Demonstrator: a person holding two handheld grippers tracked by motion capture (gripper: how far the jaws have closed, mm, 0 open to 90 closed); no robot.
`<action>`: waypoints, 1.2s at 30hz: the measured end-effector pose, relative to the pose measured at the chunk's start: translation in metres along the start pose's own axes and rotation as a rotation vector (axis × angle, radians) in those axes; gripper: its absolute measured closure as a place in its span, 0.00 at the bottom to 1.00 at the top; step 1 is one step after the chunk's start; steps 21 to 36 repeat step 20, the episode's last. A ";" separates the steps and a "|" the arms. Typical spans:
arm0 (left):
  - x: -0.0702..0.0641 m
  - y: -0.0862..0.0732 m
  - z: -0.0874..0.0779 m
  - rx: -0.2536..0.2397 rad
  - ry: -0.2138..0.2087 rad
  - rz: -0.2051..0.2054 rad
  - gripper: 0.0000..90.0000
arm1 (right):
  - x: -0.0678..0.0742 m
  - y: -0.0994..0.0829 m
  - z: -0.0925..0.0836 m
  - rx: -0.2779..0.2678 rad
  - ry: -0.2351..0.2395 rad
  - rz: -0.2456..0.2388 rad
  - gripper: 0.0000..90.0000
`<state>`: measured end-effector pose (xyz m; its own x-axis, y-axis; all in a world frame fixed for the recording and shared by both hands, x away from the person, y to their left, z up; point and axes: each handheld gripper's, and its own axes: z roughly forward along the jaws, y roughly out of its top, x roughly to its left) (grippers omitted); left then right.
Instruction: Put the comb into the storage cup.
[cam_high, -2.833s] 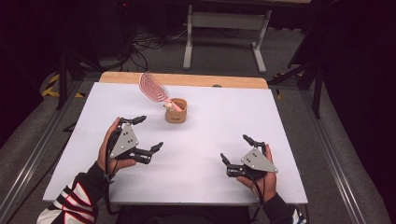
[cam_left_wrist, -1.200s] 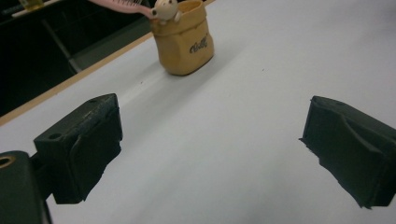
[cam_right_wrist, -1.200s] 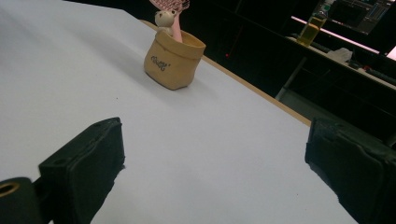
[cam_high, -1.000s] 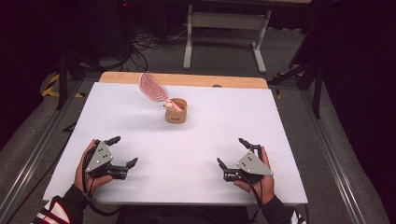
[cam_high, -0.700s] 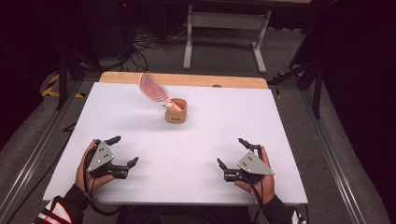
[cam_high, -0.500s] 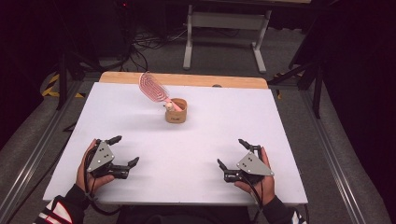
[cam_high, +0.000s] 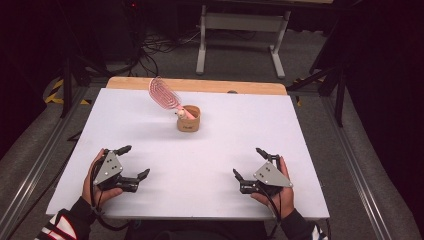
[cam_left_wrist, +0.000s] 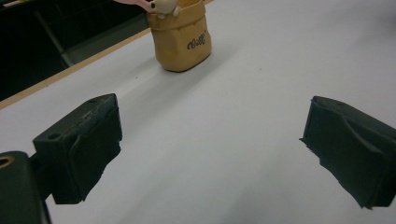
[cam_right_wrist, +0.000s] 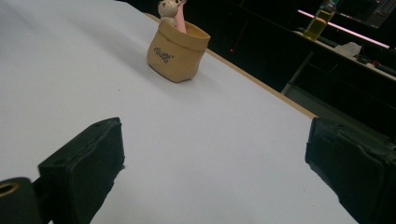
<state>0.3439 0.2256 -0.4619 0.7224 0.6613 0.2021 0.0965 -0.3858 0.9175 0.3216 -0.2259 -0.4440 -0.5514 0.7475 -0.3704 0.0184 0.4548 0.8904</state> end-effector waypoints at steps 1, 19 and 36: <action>0.000 0.000 0.000 0.000 0.001 0.002 0.06 | 0.000 0.000 0.000 0.003 0.000 -0.002 0.06; -0.001 0.002 0.001 0.010 0.011 -0.006 0.06 | -0.004 -0.004 0.001 0.005 -0.009 0.021 0.06; -0.001 0.002 0.001 0.010 0.011 -0.006 0.06 | -0.004 -0.004 0.001 0.005 -0.009 0.021 0.06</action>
